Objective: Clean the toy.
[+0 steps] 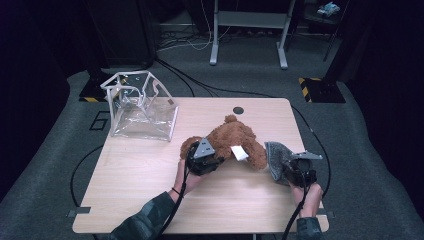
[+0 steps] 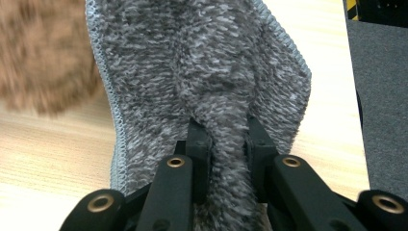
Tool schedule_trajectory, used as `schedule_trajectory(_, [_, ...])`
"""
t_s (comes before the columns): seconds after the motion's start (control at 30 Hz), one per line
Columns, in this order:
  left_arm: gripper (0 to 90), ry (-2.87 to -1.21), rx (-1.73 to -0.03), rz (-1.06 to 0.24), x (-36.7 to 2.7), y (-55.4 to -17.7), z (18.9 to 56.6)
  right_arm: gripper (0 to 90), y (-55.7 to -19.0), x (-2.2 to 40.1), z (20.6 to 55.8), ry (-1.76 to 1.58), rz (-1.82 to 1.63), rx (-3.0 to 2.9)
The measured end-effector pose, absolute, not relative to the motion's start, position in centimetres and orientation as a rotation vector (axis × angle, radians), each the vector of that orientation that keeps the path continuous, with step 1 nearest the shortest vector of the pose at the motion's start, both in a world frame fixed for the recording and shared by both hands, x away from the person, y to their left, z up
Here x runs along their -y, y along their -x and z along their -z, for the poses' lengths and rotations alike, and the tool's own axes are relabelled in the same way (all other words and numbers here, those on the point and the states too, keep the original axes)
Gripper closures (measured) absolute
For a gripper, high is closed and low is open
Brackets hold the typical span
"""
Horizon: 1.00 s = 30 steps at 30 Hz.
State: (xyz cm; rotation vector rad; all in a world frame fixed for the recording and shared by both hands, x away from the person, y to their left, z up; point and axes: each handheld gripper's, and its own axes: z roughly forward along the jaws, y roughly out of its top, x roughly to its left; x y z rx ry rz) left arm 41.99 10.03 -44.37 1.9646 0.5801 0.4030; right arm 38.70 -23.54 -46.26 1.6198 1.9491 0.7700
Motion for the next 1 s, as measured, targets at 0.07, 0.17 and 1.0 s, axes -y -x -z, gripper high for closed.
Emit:
schedule_trajectory(0.07, [73.1, -1.957, -0.578, -0.403, -10.2, -42.1, 43.9, 76.9, -38.7, 23.4, 46.2, -1.627, -0.777, -1.944])
schedule_trajectory(0.17, [73.1, -1.937, -0.577, -0.394, -10.4, -42.3, 43.4, 76.8, -38.7, 23.4, 46.1, -1.623, -0.778, -1.945])
schedule_trajectory(1.0, [73.0, -1.852, -0.539, -0.36, -11.4, -40.9, 38.9, 76.7, -38.5, 23.8, 45.0, -1.61, -0.784, -1.922])
